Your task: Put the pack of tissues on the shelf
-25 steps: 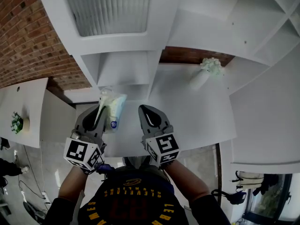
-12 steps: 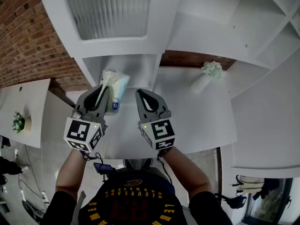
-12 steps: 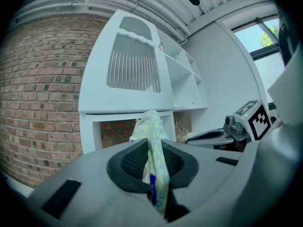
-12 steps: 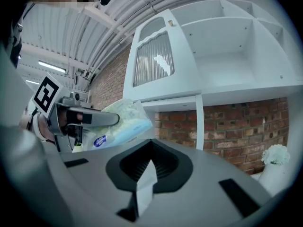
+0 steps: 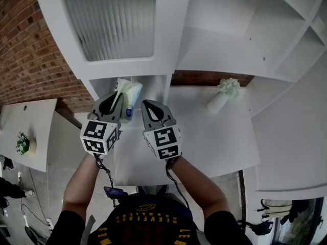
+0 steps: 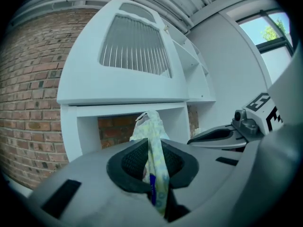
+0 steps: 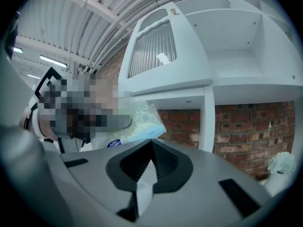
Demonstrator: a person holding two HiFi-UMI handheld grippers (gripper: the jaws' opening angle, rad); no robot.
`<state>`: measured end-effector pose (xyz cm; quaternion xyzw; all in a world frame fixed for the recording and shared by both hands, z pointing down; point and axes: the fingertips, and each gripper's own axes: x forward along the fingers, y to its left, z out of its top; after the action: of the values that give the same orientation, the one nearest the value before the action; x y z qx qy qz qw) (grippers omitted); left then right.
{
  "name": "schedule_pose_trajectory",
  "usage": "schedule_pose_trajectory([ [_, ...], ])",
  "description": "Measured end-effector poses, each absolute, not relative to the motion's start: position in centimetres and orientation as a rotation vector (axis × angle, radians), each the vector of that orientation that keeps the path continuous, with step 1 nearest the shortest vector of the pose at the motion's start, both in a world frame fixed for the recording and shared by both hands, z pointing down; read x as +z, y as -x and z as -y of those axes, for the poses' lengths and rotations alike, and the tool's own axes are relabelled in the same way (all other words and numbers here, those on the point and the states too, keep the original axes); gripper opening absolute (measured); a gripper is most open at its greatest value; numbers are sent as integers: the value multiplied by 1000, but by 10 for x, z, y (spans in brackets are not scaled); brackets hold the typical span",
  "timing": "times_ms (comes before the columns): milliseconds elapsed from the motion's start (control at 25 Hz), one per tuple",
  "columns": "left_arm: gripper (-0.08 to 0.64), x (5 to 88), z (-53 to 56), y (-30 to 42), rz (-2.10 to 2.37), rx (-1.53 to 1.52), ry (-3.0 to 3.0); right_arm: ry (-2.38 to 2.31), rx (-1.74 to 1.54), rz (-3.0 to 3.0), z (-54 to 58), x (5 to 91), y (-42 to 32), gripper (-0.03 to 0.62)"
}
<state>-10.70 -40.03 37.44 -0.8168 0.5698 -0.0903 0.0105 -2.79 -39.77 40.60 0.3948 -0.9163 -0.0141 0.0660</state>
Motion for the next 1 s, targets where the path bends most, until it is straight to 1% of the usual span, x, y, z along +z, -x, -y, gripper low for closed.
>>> schedule_pose_trajectory([
  [600,38,419,473,117,-1874,-416,2561,-1217,79,2719,442,430,47,-2],
  [1000,38,474,514,121,-1908,-567,2592,-1208,149,2680,458,456,51,-2],
])
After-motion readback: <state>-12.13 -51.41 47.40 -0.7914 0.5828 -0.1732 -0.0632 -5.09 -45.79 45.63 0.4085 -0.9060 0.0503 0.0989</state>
